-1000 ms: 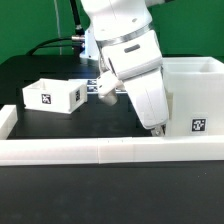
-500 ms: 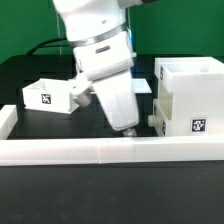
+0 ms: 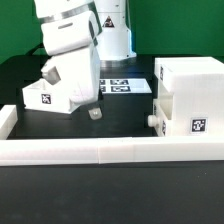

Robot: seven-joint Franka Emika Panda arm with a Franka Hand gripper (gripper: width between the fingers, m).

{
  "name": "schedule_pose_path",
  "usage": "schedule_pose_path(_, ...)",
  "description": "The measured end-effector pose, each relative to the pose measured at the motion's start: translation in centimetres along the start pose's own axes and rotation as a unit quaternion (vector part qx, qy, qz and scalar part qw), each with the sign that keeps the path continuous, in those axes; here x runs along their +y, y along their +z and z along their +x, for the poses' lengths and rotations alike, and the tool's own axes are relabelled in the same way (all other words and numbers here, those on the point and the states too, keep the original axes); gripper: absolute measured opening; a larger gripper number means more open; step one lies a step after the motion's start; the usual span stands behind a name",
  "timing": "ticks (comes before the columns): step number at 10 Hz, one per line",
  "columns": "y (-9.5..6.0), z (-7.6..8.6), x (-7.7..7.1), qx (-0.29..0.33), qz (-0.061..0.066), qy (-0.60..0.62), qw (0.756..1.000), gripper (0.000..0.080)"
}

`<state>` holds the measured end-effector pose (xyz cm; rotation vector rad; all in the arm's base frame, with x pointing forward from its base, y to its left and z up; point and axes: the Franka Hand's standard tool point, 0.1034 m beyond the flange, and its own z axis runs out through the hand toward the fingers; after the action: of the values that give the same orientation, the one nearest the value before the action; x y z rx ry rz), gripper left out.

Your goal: Assemble drawer

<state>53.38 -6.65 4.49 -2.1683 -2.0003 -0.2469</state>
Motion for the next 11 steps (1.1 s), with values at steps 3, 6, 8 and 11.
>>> schedule_pose_path(3,-0.7,-0.7,-1.8,-0.010,-0.003,0.022,1.000,0.0649)
schedule_pose_path(6,-0.6,-0.7,-1.8,-0.009,-0.003,0.087,0.996,0.0649)
schedule_pose_path(8,-0.7,-2.1,-1.9,-0.008,-0.010,0.165,0.986,0.0649)
schedule_pose_path(11,-1.9,-2.5,-3.7,-0.017,-0.029,0.367,0.930,0.0649)
